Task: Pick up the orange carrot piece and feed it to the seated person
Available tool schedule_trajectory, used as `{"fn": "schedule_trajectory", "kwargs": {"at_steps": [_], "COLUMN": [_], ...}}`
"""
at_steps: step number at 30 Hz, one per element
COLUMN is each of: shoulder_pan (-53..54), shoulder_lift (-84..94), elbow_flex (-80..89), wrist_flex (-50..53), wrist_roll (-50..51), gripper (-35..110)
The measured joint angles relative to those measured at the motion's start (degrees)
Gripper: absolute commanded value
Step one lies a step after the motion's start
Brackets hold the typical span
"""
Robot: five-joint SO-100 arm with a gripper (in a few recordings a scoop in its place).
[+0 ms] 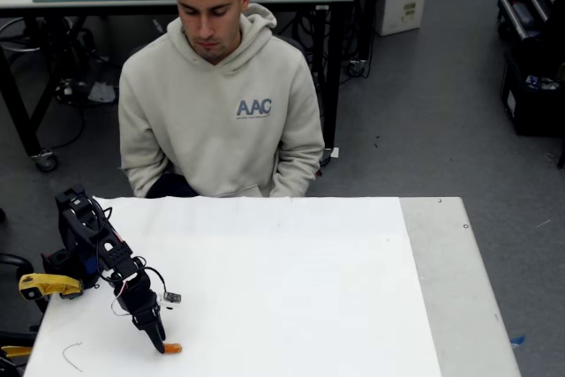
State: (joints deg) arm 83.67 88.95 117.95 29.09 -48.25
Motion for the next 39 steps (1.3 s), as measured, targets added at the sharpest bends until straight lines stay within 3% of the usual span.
{"fn": "schedule_trajectory", "kwargs": {"at_steps": [34, 39], "shoulder_pan": [1.8, 1.8], "shoulder_lift": [-3.2, -3.2], "elbow_flex": [-2.5, -2.5], "wrist_flex": [-0.5, -0.5], "wrist_roll": [0.0, 0.0], "gripper": [25, 15]}}
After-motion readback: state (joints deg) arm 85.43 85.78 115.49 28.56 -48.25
